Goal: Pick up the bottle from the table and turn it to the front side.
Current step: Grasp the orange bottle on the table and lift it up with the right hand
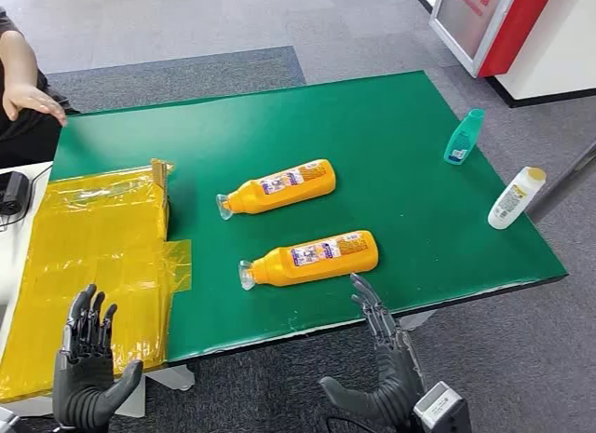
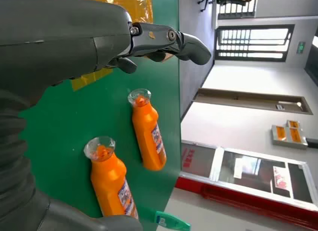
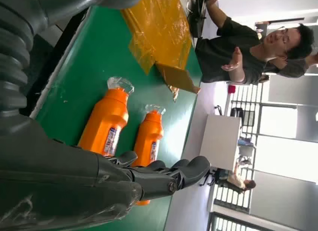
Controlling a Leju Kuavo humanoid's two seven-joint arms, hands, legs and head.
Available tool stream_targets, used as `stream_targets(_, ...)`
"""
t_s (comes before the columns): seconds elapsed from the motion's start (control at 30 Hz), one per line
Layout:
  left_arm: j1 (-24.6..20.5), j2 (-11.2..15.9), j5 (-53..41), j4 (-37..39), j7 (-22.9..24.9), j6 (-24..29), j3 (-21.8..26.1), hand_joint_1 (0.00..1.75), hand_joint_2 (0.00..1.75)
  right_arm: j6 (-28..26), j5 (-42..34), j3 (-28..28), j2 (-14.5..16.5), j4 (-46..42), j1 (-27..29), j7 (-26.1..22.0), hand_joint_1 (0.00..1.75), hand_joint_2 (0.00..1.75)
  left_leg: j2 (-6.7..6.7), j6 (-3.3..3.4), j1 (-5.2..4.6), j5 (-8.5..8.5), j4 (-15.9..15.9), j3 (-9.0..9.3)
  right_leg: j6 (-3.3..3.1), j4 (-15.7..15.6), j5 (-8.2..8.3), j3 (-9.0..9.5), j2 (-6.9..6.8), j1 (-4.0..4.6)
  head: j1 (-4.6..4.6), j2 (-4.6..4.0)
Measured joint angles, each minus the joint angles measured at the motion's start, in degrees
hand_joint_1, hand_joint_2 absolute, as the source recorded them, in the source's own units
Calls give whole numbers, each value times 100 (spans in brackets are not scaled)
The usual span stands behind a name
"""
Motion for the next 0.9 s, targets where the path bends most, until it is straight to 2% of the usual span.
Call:
stream_targets(0.4, -10, 3, 41, 116, -93, 3, -29, 0, 175, -41, 158, -134, 109, -4, 29, -11, 0, 175, 0, 0, 0, 0, 0, 0, 0, 0, 0, 0, 0, 0, -1, 0)
stream_targets(0.53, -4, 3, 122, 123, -222, -9, -7, 0, 175, -122, 324, -139, 134, -19, -9, 147, 0, 175, 0, 0, 0, 0, 0, 0, 0, 0, 0, 2, 0, 0, 0, 0)
stream_targets(0.9, 185, -37, -73, 151, -348, -95, 43, 0, 175, -549, 256, 266, 44, 222, -266, 443, 0, 175, 0, 0, 0, 0, 0, 0, 0, 0, -1, 4, -1, 0, 0, 0)
